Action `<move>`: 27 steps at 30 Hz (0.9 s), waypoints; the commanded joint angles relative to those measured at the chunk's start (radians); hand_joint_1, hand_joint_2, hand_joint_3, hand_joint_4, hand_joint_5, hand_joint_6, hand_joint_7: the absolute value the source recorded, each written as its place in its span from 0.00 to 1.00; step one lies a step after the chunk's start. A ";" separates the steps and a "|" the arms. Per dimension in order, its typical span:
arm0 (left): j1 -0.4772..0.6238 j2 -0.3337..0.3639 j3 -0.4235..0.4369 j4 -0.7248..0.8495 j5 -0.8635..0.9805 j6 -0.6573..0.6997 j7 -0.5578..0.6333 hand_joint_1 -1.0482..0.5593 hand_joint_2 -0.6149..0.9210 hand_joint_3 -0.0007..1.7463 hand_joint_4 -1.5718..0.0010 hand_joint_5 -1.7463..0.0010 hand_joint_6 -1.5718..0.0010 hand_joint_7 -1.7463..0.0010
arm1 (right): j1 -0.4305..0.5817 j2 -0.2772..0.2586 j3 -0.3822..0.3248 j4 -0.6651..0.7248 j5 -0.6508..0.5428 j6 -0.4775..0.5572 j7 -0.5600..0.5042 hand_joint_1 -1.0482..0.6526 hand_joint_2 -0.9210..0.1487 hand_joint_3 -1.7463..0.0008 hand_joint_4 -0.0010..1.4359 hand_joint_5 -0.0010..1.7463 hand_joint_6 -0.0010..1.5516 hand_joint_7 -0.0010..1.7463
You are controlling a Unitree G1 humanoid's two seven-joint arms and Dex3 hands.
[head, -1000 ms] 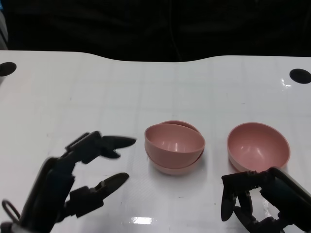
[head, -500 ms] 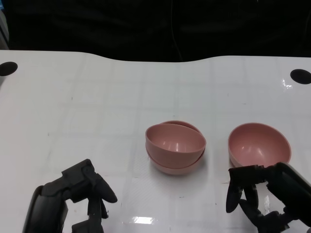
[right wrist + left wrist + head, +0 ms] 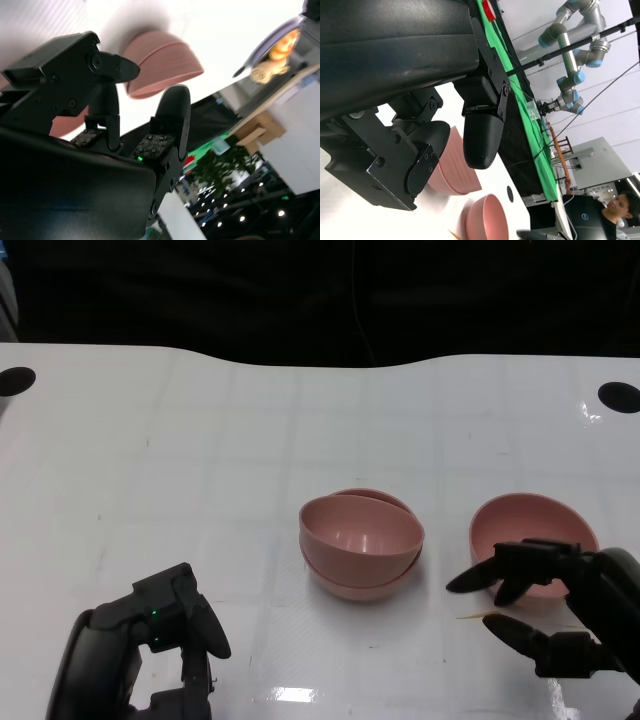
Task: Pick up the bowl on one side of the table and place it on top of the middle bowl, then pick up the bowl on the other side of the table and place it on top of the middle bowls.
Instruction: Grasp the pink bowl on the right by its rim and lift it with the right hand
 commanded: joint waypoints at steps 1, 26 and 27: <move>-0.002 0.013 0.008 0.018 -0.007 -0.009 -0.022 0.74 0.56 0.97 0.37 0.00 0.45 0.06 | 0.015 -0.013 -0.020 -0.054 -0.092 0.064 -0.040 0.48 0.17 0.90 0.33 0.46 0.39 0.19; 0.001 0.007 -0.023 0.008 0.027 -0.006 -0.048 0.76 0.55 0.98 0.36 0.01 0.43 0.10 | -0.113 -0.137 0.138 -0.165 -0.560 0.607 0.276 0.30 0.08 1.00 0.16 0.25 0.20 0.02; 0.005 0.006 -0.024 0.004 0.030 -0.003 -0.047 0.76 0.55 0.98 0.36 0.01 0.43 0.10 | -0.126 -0.142 0.150 -0.142 -0.561 0.601 0.270 0.31 0.08 1.00 0.17 0.24 0.21 0.02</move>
